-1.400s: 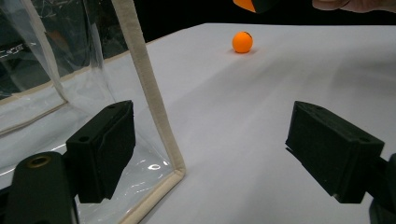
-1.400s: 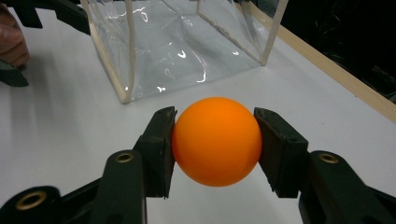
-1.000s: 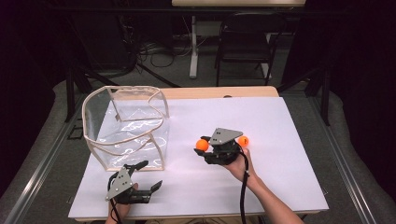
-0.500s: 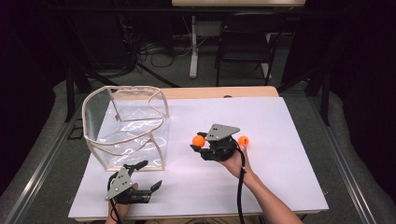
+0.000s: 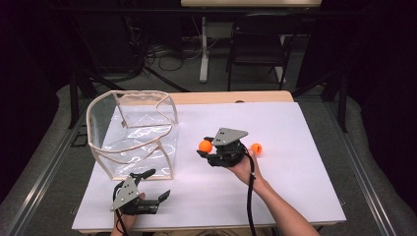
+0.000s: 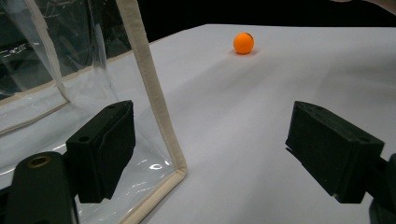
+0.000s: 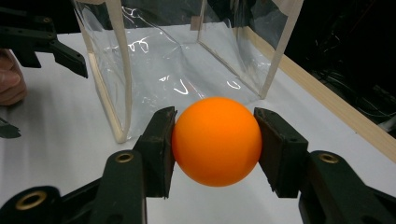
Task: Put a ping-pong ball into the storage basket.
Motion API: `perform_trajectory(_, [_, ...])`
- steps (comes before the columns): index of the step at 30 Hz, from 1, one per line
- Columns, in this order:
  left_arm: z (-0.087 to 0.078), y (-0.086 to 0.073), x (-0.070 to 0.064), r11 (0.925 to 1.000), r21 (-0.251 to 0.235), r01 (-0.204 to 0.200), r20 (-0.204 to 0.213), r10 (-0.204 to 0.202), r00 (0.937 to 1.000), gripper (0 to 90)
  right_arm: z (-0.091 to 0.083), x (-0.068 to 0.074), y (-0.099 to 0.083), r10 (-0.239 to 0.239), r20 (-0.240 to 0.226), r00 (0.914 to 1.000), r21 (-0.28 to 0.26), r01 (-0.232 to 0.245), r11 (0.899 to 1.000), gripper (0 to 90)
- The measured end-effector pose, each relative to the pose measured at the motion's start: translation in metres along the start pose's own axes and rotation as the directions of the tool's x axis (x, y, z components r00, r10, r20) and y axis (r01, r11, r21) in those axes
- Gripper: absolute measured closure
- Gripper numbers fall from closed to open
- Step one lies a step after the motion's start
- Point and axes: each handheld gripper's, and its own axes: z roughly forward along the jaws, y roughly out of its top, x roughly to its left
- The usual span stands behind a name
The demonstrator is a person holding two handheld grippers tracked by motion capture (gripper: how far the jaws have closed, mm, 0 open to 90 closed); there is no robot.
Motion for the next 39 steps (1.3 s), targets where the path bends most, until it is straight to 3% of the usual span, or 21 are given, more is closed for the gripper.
perform_trajectory(39, [-0.001,0.0,0.0,1.0,-0.002,0.001,-0.001,-0.001,1.0,15.7,0.012,-0.016,0.038,-0.034,0.004,0.9994,-0.014,0.034,0.999,51.0])
